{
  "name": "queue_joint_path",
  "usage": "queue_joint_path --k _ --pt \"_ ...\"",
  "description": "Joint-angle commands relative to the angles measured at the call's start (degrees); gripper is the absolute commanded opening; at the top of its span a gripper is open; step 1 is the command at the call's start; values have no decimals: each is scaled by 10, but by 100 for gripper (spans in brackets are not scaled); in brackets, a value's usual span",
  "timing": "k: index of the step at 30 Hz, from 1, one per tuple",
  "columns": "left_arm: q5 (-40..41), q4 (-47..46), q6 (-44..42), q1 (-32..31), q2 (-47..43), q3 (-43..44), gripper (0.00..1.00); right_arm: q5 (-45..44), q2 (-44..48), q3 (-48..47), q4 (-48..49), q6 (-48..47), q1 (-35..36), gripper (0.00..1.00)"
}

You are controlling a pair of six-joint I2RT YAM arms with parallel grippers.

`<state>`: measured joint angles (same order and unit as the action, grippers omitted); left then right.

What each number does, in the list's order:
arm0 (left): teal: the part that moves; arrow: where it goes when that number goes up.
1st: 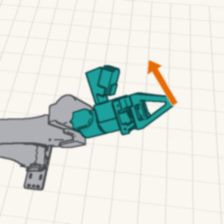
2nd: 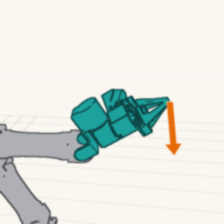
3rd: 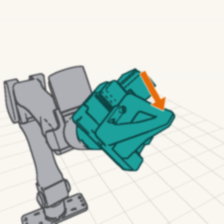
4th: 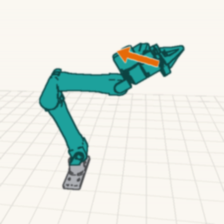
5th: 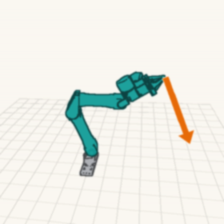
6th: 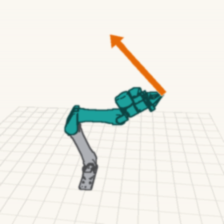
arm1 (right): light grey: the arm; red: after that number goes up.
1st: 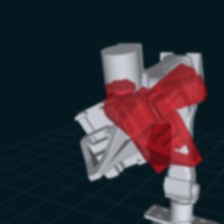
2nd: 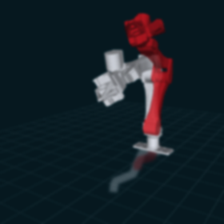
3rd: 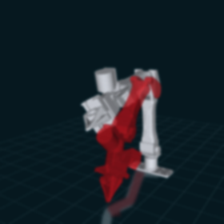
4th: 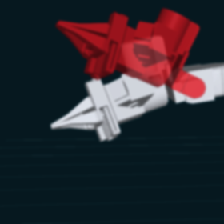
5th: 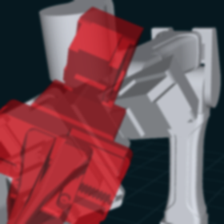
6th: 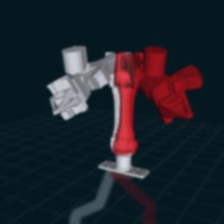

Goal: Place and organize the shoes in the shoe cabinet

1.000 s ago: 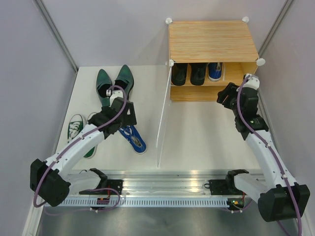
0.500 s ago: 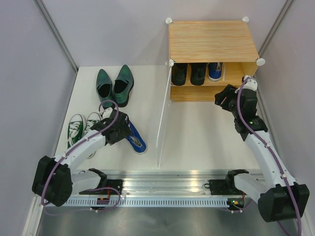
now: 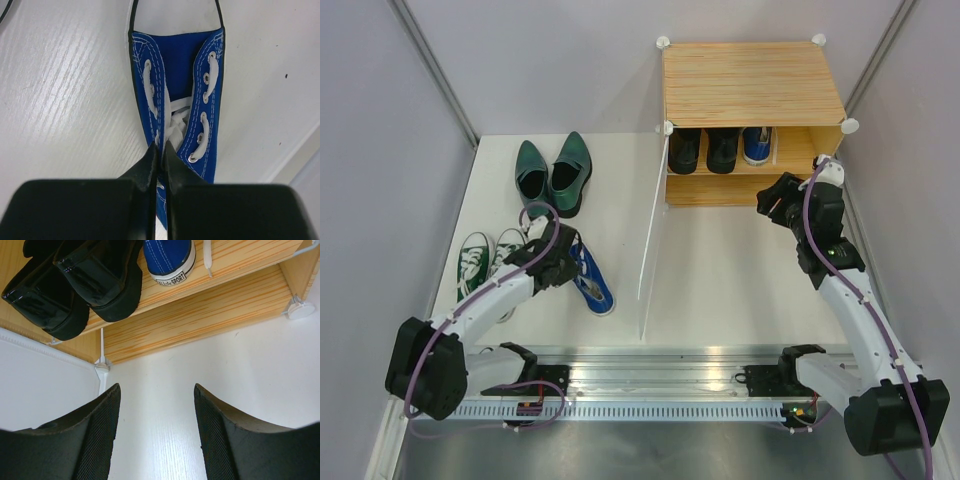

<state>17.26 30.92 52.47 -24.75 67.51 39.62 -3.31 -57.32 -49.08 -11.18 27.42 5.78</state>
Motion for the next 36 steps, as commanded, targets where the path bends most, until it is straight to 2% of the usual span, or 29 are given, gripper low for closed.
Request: queue_joint_path --k 1,9,16,21,25,28,31,32,36 --pt "4 -22 -26 7 3 44 2 2 14 1 16 6 -1 65" --pt "30 -2 -54 7 -76 141 2 6 19 1 18 9 0 65" --pt "52 17 -81 7 -109 274 2 10 28 -7 18 12 -2 64" --pt "11 18 -123 6 -78 407 2 23 38 -25 15 17 -1 65" --pt "-33 20 -147 2 -32 553 2 31 59 -41 5 20 -1 65" --pt "-97 30 -148 -1 17 641 2 32 77 -52 -9 23 -1 64" --pt "-115 30 -151 -46 62 704 2 17 101 -64 -35 15 -2 66" --pt "-95 30 -174 -93 78 722 2 -13 109 -69 -45 15 -1 66" --pt "-48 37 -222 -211 161 821 2 -99 159 -90 -83 26 -1 70"
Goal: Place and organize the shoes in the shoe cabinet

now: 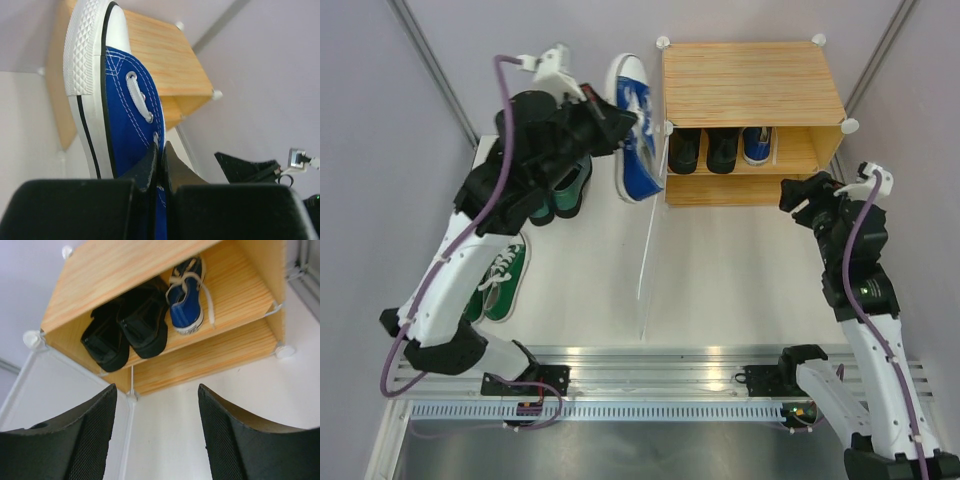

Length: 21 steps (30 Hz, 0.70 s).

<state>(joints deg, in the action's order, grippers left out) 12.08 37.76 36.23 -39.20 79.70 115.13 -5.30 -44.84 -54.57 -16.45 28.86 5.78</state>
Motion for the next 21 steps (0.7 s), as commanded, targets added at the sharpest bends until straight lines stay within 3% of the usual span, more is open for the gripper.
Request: queue_joint_path --k 1,4,10,21 --pt "9 -29 -66 -88 74 80 2 -100 59 -38 -45 17 -1 71" --pt "16 -29 -78 -167 133 124 2 -183 102 -50 -70 38 -1 73" --pt "-21 -37 -12 -224 225 129 2 -303 163 -73 -99 58 -1 73" --pt "-90 -68 118 -250 430 106 2 -290 194 -59 -103 39 0 73"
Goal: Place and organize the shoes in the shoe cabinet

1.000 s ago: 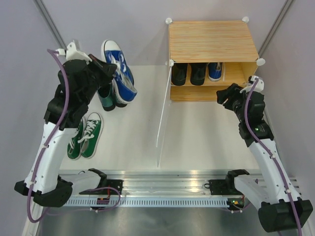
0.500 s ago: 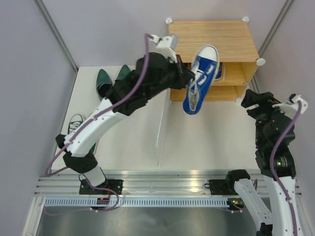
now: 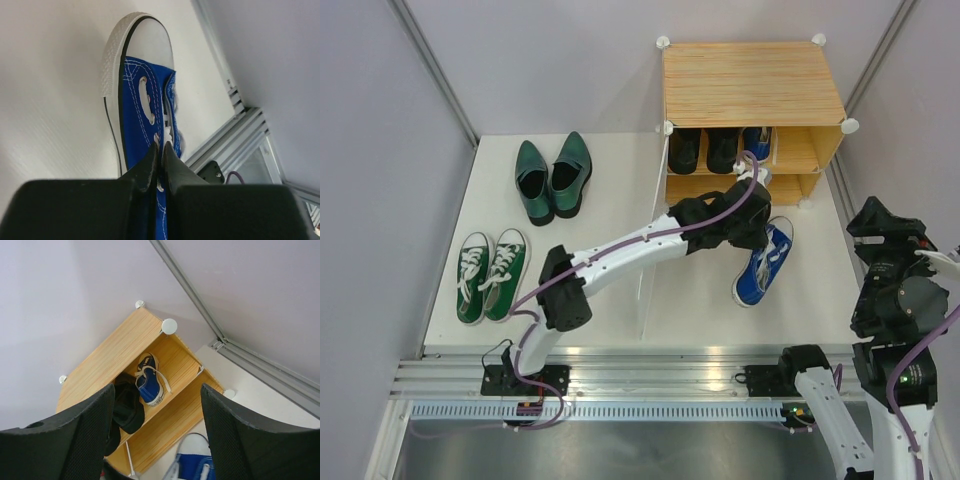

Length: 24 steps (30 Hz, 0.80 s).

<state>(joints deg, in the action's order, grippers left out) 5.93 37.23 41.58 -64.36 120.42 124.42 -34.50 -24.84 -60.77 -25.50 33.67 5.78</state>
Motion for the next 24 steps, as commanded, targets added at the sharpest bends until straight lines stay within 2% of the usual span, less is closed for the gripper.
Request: queue_joint_path --k 1,8,14,17,18,21,24 --pt "-24 -62 69 3 31 13 2 8 -8 7 -13 -9 -1 73" --pt "41 -70 141 20 72 -24 2 80 -27 41 -17 13 -1 73" --pt "70 -81 170 31 65 -107 2 107 -45 64 -17 14 -1 73" --pt "66 -84 156 35 49 -141 20 116 -43 74 -17 18 -1 74" --pt "67 -85 151 35 46 -148 30 118 -43 77 -17 21 -1 74" --pt "64 -84 126 35 29 -168 45 129 -45 89 -17 30 -1 75" --pt "45 -84 99 35 15 -171 55 132 -48 99 -18 39 -1 77"
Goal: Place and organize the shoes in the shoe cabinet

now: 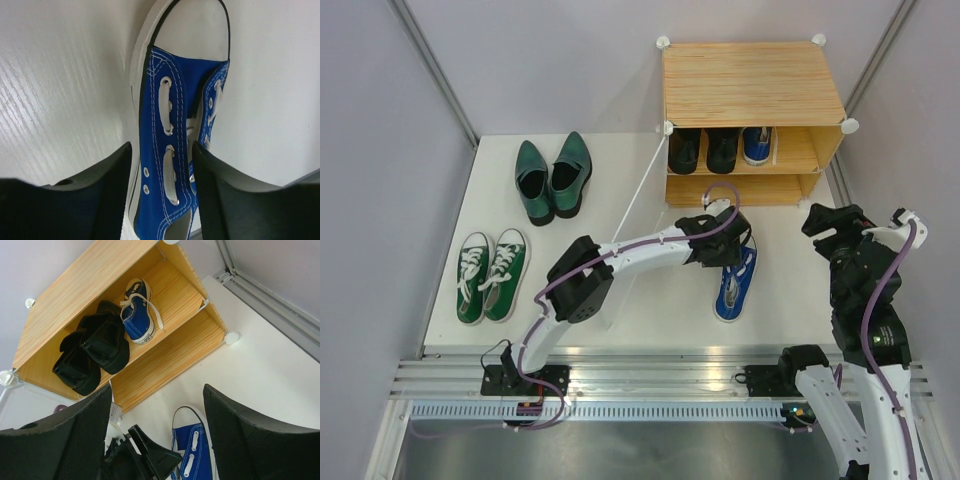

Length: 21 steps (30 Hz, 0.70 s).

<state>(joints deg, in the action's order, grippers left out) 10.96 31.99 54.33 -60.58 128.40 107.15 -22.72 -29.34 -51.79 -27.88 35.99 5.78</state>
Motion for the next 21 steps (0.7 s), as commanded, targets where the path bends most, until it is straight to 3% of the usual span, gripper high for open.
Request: queue_joint_path --k 1,5,14,21 --pt "-15 -32 -42 -2 -69 2 58 13 -3 11 4 20 -1 79" --pt "-40 -30 -91 -3 -95 18 65 0 -6 21 -9 36 -1 88" --pt "-1 -3 -233 -3 -207 54 82 15 -45 48 -42 50 -2 92" --pt "5 12 -334 -3 -350 61 85 136 -92 81 -34 18 -1 98"
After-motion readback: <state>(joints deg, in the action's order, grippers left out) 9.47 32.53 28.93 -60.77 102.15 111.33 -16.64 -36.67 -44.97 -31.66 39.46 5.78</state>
